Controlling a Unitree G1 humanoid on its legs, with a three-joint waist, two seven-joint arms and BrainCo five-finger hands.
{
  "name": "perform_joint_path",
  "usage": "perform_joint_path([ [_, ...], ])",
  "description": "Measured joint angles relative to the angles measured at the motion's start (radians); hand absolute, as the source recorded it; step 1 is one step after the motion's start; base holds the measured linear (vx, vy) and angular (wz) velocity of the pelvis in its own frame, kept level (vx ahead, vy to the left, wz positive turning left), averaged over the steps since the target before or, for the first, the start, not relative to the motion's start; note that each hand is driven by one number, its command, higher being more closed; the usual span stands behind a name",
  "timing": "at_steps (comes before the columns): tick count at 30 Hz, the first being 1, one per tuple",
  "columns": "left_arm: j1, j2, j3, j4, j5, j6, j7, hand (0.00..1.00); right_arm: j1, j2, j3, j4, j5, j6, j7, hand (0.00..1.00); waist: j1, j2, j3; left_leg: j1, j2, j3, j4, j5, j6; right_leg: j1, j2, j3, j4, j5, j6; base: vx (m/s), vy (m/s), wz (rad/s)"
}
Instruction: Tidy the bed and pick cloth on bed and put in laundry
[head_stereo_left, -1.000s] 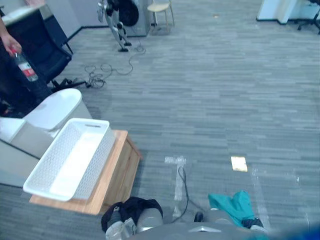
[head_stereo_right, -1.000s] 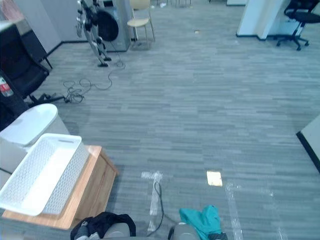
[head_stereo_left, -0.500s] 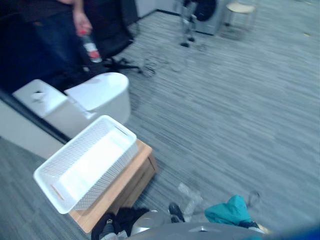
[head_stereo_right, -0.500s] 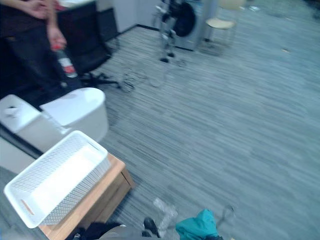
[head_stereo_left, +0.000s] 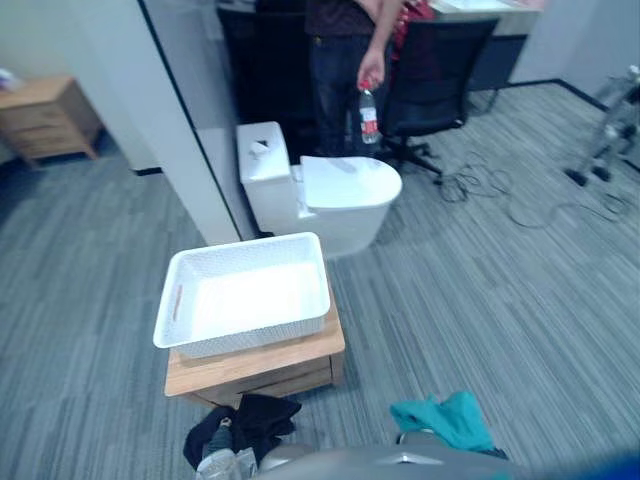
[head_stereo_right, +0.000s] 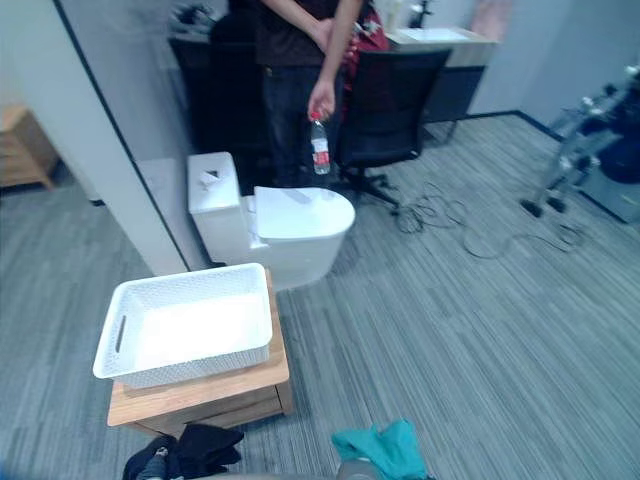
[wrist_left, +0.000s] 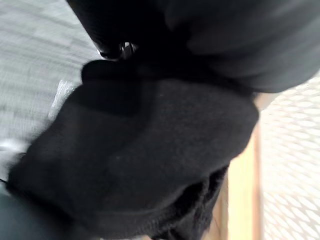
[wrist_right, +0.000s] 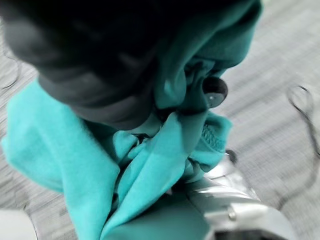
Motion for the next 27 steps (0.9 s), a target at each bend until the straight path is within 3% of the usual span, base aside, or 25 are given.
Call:
perform_joint_path([
  [3, 0.007, 0.0, 0.0, -0.035, 0.013, -0.006, -0.008, 1.0, 0.01, 0.005, 0.002, -0.001, 0.002, -0.001, -0.001, 1.0, -0.01, -0.006, 0.013, -0.082, 0.035, 0.081, 0.177, -0.017, -0.033, 0.049, -0.012, -0.093, -0.027, 0.001, -0.014, 0.08, -0.028, 0.69],
  [4, 0.011, -0.004, 0.0, -0.044, 0.019, -0.017, -0.008, 1.0, 0.02, 0.005, 0.003, -0.009, 0.007, 0.002, -0.003, 1.0, -0.004, -0.004, 0.016, -0.122, 0.073, 0.196, 0.269, -0.034, -0.037, 0.073, -0.019, -0.122, -0.045, 0.004, -0.02, -0.04, 0.088, 0.73],
  [7, 0.053, -0.007, 0.007, -0.044, 0.02, -0.023, 0.0, 1.0, 0.034, 0.006, 0.004, -0.036, 0.006, 0.012, -0.002, 1.0, -0.002, 0.002, 0.016, -0.103, 0.191, 0.456, 0.311, -0.053, -0.013, 0.124, -0.049, -0.172, -0.077, 0.004, -0.015, -0.06, 0.065, 0.48],
  [8, 0.061, -0.007, 0.01, -0.044, 0.02, -0.024, 0.001, 1.0, 0.033, 0.007, 0.003, -0.04, 0.006, 0.012, -0.001, 1.0, -0.002, 0.002, 0.016, -0.099, 0.205, 0.473, 0.291, -0.05, -0.007, 0.126, -0.059, -0.175, -0.08, 0.003, -0.004, -0.04, -0.042, 0.25],
  [9, 0.067, -0.009, 0.01, -0.04, 0.022, -0.021, 0.001, 1.0, 0.033, 0.009, -0.001, -0.048, 0.006, 0.012, 0.0, 1.0, -0.003, 0.004, 0.017, -0.101, 0.22, 0.473, 0.249, -0.037, 0.006, 0.125, -0.074, -0.179, -0.083, 0.002, 0.015, -0.05, 0.036, 0.26],
  [10, 0.068, -0.016, 0.025, -0.037, 0.024, -0.019, 0.0, 1.0, 0.034, 0.013, -0.008, -0.048, 0.005, 0.013, 0.0, 1.0, -0.003, 0.0, 0.018, -0.105, 0.194, 0.478, 0.228, -0.02, -0.03, 0.124, -0.108, -0.183, -0.089, 0.011, 0.044, -0.07, 0.158, 0.24],
  [11, 0.074, -0.012, 0.026, -0.037, 0.03, -0.02, 0.001, 1.0, 0.036, 0.013, -0.015, -0.049, 0.003, 0.018, 0.0, 1.0, 0.0, 0.003, 0.013, -0.104, 0.155, 0.486, 0.202, -0.011, -0.027, 0.124, -0.13, -0.186, -0.095, 0.02, 0.06, -0.03, 0.319, 0.2],
  [14, 0.097, 0.013, 0.027, -0.039, 0.03, -0.02, 0.003, 1.0, 0.038, 0.049, -0.028, -0.064, -0.004, 0.019, 0.001, 1.0, -0.004, -0.044, 0.01, -0.14, 0.094, 0.481, 0.25, -0.008, -0.022, 0.131, -0.199, -0.219, -0.104, 0.015, 0.063, -0.01, 0.248, 0.19],
  [16, 0.09, 0.027, 0.007, -0.036, 0.03, -0.023, 0.004, 1.0, 0.041, 0.074, -0.055, -0.065, -0.006, 0.018, -0.001, 1.0, -0.005, -0.078, 0.004, -0.198, 0.081, 0.463, 0.347, -0.031, -0.033, 0.143, -0.247, -0.236, -0.134, 0.016, 0.098, -0.04, 0.159, 0.33],
  [17, 0.093, 0.034, -0.007, -0.032, 0.03, -0.028, 0.003, 1.0, 0.036, 0.066, -0.054, -0.062, -0.013, 0.017, -0.002, 1.0, -0.004, -0.066, 0.009, -0.267, 0.114, 0.403, 0.473, -0.078, 0.004, 0.141, -0.259, -0.233, -0.144, 0.015, 0.101, -0.03, 0.055, 0.04],
  [18, 0.093, 0.031, -0.014, -0.032, 0.03, -0.029, 0.002, 1.0, 0.033, 0.063, -0.054, -0.061, -0.013, 0.017, -0.002, 1.0, -0.005, -0.059, 0.009, -0.28, 0.13, 0.386, 0.491, -0.082, 0.005, 0.138, -0.259, -0.23, -0.147, 0.015, 0.101, -0.03, 0.074, -0.14],
  [19, 0.113, 0.023, -0.031, -0.022, 0.03, -0.029, 0.001, 1.0, 0.031, 0.041, -0.047, -0.054, -0.013, 0.01, 0.0, 1.0, -0.01, -0.034, 0.003, -0.307, 0.193, 0.325, 0.513, -0.084, -0.004, 0.143, -0.253, -0.217, -0.159, 0.012, 0.107, -0.01, 0.25, -0.27],
  [20, 0.133, 0.023, -0.053, -0.001, 0.031, -0.03, 0.0, 1.0, 0.03, 0.024, -0.043, -0.044, -0.012, 0.007, 0.0, 1.0, -0.013, -0.013, -0.009, -0.309, 0.228, 0.259, 0.451, -0.103, -0.048, 0.144, -0.259, -0.198, -0.17, 0.016, 0.131, 0.01, 0.372, -0.3],
  [21, 0.134, 0.034, -0.056, 0.012, 0.031, -0.028, -0.002, 1.0, 0.024, 0.024, -0.043, -0.031, -0.012, 0.007, 0.0, 1.0, -0.014, -0.025, -0.01, -0.307, 0.213, 0.26, 0.455, -0.115, -0.083, 0.148, -0.275, -0.186, -0.179, 0.021, 0.148, 0.07, 0.463, -0.39],
  [22, 0.139, 0.063, -0.089, 0.044, 0.032, -0.025, 0.001, 1.0, 0.013, 0.031, -0.043, 0.008, -0.012, 0.007, -0.001, 1.0, -0.016, -0.052, -0.028, -0.3, 0.157, 0.293, 0.449, -0.133, -0.067, 0.149, -0.32, -0.158, -0.201, 0.051, 0.142, 0.11, 0.354, -0.24],
  [23, 0.139, 0.073, -0.103, 0.05, 0.036, -0.022, 0.001, 1.0, 0.008, 0.036, -0.043, 0.018, -0.012, 0.006, -0.002, 1.0, -0.031, -0.067, -0.037, -0.298, 0.146, 0.296, 0.452, -0.14, -0.059, 0.15, -0.327, -0.155, -0.206, 0.088, 0.152, 0.16, 0.434, -0.26],
  [24, 0.13, 0.092, -0.127, 0.065, 0.04, -0.021, 0.001, 1.0, -0.003, 0.038, -0.045, 0.037, -0.012, 0.006, -0.002, 1.0, -0.038, -0.075, -0.044, -0.282, 0.126, 0.305, 0.445, -0.145, -0.055, 0.146, -0.337, -0.151, -0.214, 0.179, 0.168, 0.14, 0.363, -0.25],
  [25, 0.113, 0.108, -0.163, 0.091, 0.041, -0.019, 0.001, 1.0, -0.009, 0.036, -0.044, 0.045, -0.012, 0.006, -0.002, 1.0, -0.032, -0.071, -0.046, -0.238, 0.113, 0.318, 0.397, -0.138, -0.049, 0.128, -0.337, -0.151, -0.182, 0.243, 0.141, 0.07, 0.303, -0.37],
  [26, 0.108, 0.112, -0.181, 0.091, 0.042, -0.019, 0.001, 1.0, -0.012, 0.034, -0.042, 0.042, -0.012, 0.005, -0.003, 1.0, -0.03, -0.068, -0.046, -0.215, 0.111, 0.337, 0.361, -0.13, -0.039, 0.101, -0.338, -0.152, -0.142, 0.264, 0.112, -0.02, 0.143, -0.47],
  [27, 0.102, 0.116, -0.213, 0.082, 0.043, -0.019, 0.001, 1.0, -0.02, 0.027, -0.026, 0.037, -0.012, 0.0, -0.005, 1.0, -0.031, -0.061, -0.052, -0.175, 0.104, 0.371, 0.291, -0.107, -0.021, 0.032, -0.345, -0.177, -0.04, 0.278, 0.024, -0.03, 0.108, -0.33],
])
